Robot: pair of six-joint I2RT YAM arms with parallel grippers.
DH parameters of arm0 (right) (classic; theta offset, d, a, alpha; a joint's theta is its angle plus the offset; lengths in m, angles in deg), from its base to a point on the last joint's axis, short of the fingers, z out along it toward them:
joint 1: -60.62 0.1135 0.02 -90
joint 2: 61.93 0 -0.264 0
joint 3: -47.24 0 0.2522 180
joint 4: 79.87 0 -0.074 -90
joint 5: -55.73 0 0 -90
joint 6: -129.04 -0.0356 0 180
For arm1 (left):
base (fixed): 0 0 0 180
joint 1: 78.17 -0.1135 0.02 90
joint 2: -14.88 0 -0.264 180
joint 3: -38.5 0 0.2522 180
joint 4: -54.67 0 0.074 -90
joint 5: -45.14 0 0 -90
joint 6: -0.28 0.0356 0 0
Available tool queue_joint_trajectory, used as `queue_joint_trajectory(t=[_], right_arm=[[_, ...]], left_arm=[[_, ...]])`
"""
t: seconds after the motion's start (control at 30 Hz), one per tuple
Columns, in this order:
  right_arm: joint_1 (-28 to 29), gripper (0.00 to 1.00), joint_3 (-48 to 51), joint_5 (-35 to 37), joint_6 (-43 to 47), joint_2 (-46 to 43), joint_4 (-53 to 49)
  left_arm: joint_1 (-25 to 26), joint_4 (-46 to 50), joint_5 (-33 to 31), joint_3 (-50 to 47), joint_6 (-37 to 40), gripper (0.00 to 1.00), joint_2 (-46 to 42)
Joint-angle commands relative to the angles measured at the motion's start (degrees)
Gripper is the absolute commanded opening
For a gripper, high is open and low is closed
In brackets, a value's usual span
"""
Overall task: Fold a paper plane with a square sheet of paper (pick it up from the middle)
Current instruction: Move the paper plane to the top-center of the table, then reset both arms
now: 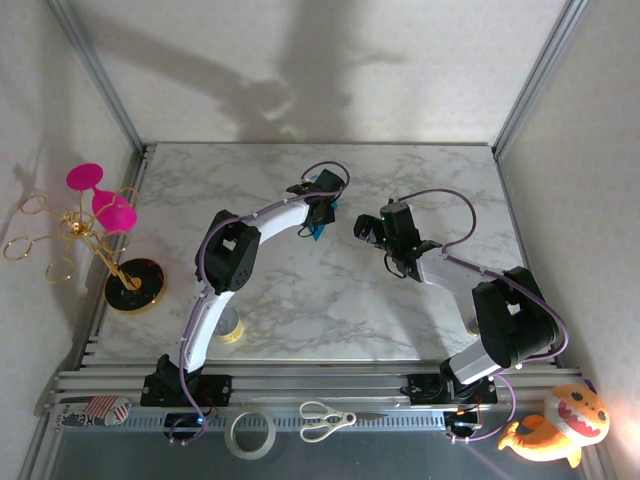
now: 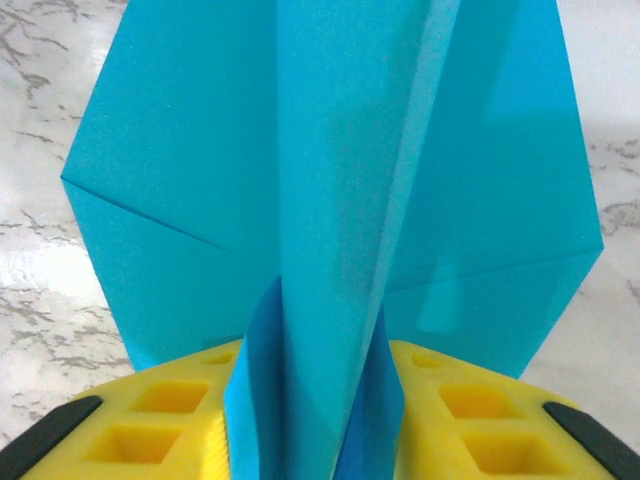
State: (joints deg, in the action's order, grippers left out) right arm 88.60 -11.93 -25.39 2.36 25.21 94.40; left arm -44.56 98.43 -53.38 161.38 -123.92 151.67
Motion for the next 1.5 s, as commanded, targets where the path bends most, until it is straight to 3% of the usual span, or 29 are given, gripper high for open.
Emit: queue_joint_trajectory(t=[0.0,0.17,0.37,0.67,0.8,0.97,1.1,1.37,1.47], right_arm=[[-0.2,0.84,0.5,-0.2,-0.5,0.6,-0.1],[-0.2,0.84,0.3,-0.1,-0.6,0.4,0.1],[-0.2,0.84,-0.4,0.4,-0.5,0.5,-0.4],[-0.6,0.88,-3.5,3.8,2.3,-2.2,-2.1],[-1.3,0.97,-5.4,6.9,5.5,-5.3,-2.9],[-2.2,0.99,-5.4,12.3,14.4,-10.7,-1.0],[-3.2,0.99,-3.3,19.9,20.2,-14.9,1.9],[-5.9,0.99,9.4,29.9,29.8,-19.1,16.5],[-9.1,0.99,13.7,30.3,29.1,-20.5,18.8]], left_arm=[[-0.5,2.5,-0.7,0.8,-2.2,0.36,3.1],[-0.2,2.9,-0.2,2.8,-2.2,0.37,0.6],[-0.1,3.0,-0.5,3.2,-2.7,0.45,-5.0],[0.0,0.9,-2.9,-2.9,-3.9,0.49,-16.4],[-0.3,-2.0,-7.6,-8.8,-3.0,0.52,-25.5],[-1.1,-12.8,-17.1,-24.9,0.8,0.69,-41.9],[-2.2,-24.2,-26.7,-42.8,5.1,0.98,-56.6],[-7.0,-48.2,-33.8,-76.7,18.7,1.00,-80.1],[-11.6,-51.2,-34.9,-83.9,17.8,1.00,-84.7]])
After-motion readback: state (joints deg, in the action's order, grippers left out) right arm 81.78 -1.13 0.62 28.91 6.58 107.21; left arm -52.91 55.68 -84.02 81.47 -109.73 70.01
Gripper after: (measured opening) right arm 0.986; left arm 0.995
